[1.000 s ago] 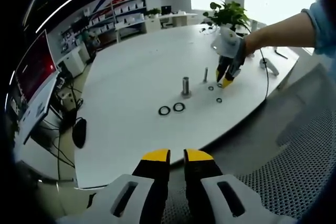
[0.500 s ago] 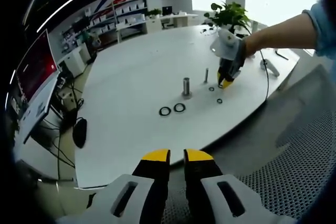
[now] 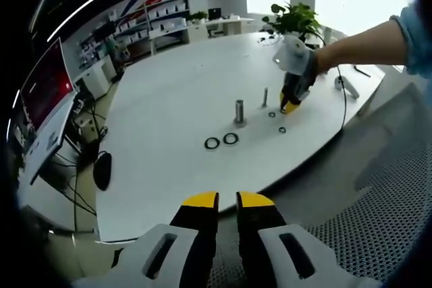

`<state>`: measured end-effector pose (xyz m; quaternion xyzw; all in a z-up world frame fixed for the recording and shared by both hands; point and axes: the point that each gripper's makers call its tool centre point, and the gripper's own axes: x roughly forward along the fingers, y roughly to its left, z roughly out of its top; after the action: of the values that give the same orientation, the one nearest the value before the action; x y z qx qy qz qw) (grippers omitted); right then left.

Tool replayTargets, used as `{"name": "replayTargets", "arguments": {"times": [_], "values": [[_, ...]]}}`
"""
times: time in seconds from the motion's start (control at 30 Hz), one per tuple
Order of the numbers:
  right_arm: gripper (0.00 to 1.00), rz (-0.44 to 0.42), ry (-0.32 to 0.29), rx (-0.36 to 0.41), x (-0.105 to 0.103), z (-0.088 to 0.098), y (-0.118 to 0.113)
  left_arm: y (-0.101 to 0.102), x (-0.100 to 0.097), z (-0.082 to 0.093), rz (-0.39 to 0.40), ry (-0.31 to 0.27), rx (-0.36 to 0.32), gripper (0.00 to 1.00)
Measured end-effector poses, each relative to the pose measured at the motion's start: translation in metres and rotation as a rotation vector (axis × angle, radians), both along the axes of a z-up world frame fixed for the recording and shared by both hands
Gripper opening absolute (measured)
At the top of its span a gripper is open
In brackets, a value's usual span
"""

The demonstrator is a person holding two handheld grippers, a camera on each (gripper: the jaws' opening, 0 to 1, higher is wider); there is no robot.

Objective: Place the washer onto the threaded stud by aligning its center hole with the stud, sliding it down to the base, and recovering from edge contact or off-axis alignment until the washer reaches the visible bottom stop.

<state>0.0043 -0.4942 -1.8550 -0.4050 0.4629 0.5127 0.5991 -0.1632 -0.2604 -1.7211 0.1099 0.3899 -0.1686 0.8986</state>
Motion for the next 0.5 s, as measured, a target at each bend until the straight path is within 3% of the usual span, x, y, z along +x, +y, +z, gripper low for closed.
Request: {"name": "replayTargets", "arguments": {"times": [0.23,0.5], "values": [[0.13,0.03,0.019,-0.07,-0.0012,0.0004,0.0015,0.0,-0.0004,-0.0006,-0.002,0.004,0.002,0.08],[0.14,0.037,0.019,-0.1,-0.0005,0.0001,0.0,0.0,-0.0005,-0.0008,-0.002,0.005,0.003,0.08]]}}
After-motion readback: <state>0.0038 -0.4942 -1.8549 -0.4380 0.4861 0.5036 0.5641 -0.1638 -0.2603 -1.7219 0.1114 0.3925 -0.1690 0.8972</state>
